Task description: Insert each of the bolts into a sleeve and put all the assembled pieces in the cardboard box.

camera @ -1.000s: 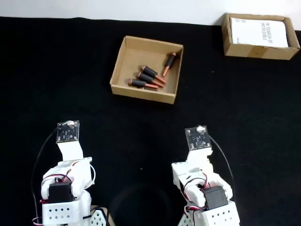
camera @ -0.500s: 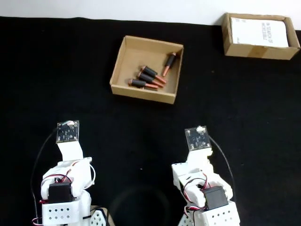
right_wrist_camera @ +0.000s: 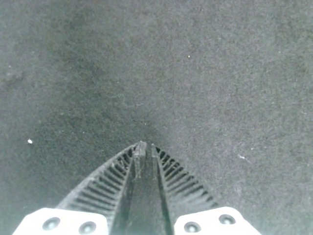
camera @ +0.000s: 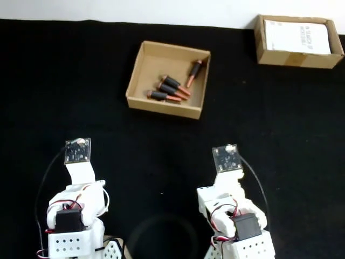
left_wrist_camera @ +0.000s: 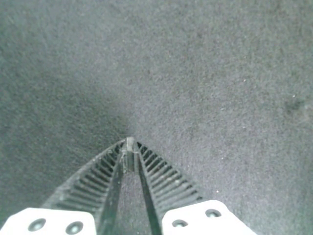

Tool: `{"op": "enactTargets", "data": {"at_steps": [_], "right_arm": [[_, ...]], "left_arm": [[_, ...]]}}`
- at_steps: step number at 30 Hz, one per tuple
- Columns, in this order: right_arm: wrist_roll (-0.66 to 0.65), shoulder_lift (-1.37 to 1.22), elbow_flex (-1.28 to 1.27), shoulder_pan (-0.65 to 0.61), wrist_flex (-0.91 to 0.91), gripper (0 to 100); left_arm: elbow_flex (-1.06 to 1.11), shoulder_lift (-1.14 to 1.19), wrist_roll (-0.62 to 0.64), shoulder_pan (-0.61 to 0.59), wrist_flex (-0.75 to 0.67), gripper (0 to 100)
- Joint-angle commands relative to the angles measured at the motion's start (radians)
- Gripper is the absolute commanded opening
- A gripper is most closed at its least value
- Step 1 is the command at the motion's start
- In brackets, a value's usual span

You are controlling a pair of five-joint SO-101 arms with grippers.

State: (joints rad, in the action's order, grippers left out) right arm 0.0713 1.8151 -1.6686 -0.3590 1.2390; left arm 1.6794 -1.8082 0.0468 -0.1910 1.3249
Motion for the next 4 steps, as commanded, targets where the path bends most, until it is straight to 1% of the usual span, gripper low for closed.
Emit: {"op": "enactTargets", "data": {"at_steps": [1,4], "right_arm": [[0.006,0.01,-0.139,0.012,0.005,0.6],[0.006,0.01,-0.139,0.012,0.005,0.6]], "left_arm": [[0.016,-0.004,-0.003,0.012,0.005,1],[0.016,-0.004,-0.003,0.012,0.005,1]]}}
